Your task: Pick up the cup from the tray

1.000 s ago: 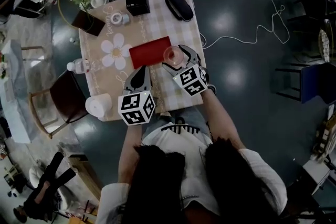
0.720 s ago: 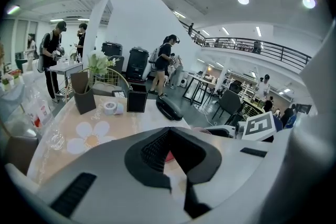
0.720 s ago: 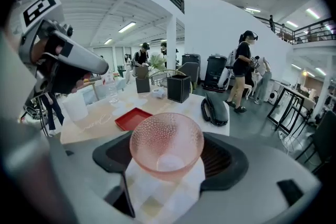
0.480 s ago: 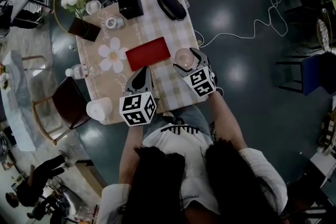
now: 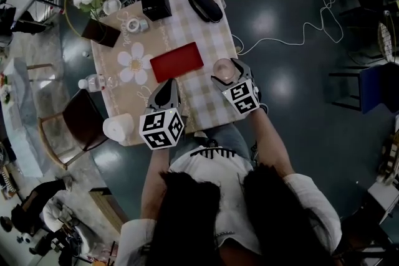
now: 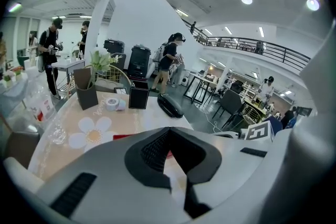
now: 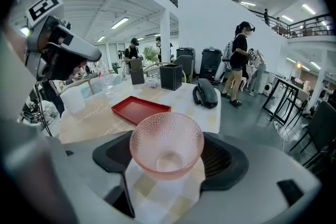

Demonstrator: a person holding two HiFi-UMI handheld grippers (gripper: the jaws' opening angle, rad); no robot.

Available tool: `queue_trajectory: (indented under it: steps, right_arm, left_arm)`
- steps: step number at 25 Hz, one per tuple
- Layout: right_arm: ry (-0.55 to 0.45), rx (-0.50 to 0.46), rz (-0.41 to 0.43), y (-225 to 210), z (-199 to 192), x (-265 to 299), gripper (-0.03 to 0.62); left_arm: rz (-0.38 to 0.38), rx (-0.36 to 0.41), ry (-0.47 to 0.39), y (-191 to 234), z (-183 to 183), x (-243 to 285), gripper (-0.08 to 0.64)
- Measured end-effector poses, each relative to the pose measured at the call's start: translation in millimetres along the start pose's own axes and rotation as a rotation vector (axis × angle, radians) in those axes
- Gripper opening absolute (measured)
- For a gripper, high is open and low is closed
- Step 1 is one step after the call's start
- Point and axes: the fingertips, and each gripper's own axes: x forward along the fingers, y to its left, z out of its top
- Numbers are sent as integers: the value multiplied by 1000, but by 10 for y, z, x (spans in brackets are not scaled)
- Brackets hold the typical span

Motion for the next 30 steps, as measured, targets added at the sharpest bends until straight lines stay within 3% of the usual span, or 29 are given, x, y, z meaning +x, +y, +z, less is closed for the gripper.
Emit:
queue_trajectory:
  steps: [16, 21, 30]
  right_arm:
    - [-108, 47, -27, -1, 211, -167, 394]
    - [-174, 94, -94, -105, 422, -348, 394]
    - [-213, 96, -99, -1, 674, -558, 394]
  left_arm:
    - [-14, 8, 22, -8, -129, -62, 8]
    - [-15, 8, 4, 13, -99, -116, 8]
    - [-21, 4, -44, 32, -25, -259, 8]
